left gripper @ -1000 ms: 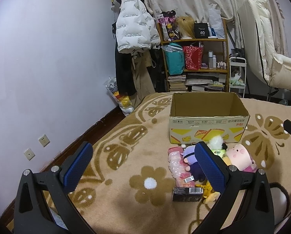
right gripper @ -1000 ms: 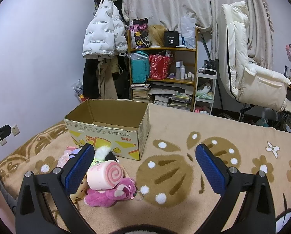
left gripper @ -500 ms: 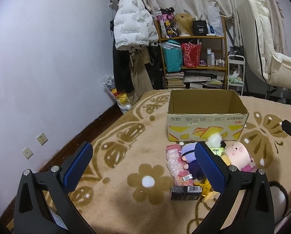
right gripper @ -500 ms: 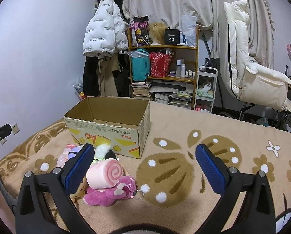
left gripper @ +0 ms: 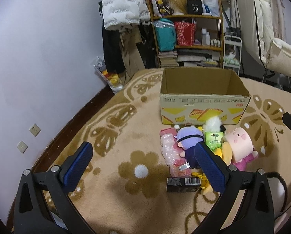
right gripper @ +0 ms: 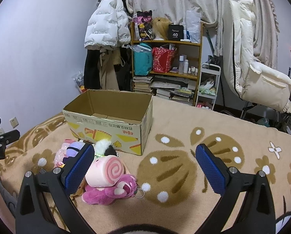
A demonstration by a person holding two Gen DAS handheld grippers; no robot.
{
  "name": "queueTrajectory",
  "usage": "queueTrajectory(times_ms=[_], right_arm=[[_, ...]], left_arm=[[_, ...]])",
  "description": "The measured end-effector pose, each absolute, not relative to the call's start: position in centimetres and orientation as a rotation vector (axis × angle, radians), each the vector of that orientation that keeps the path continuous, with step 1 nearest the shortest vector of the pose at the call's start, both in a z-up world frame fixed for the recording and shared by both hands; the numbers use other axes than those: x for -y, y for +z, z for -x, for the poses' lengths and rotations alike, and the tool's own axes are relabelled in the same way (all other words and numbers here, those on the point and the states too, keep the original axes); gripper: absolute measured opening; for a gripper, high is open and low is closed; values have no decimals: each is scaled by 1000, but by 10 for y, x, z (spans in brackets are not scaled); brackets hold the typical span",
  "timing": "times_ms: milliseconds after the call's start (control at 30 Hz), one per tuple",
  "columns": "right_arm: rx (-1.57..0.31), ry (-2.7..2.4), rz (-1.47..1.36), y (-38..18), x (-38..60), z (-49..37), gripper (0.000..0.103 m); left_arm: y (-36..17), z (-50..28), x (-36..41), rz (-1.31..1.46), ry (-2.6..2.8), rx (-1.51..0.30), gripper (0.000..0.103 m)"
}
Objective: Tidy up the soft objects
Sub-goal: 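Grasp the pink swirl roll with the right tool while the left grasps the black box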
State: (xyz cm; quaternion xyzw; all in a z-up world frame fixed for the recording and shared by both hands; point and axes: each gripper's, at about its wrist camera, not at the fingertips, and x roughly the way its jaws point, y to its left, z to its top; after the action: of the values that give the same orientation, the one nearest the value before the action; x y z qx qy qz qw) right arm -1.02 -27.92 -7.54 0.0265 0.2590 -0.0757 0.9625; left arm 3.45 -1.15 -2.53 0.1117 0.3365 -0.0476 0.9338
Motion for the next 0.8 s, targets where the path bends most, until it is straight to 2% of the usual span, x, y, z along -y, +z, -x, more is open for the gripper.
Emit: queueTrajectory(times_ms=[800], right_arm=[[-717, -47, -64, -120, 257, -58, 103]], left_arm=[[-96, -88, 21, -142, -140, -1077, 103]])
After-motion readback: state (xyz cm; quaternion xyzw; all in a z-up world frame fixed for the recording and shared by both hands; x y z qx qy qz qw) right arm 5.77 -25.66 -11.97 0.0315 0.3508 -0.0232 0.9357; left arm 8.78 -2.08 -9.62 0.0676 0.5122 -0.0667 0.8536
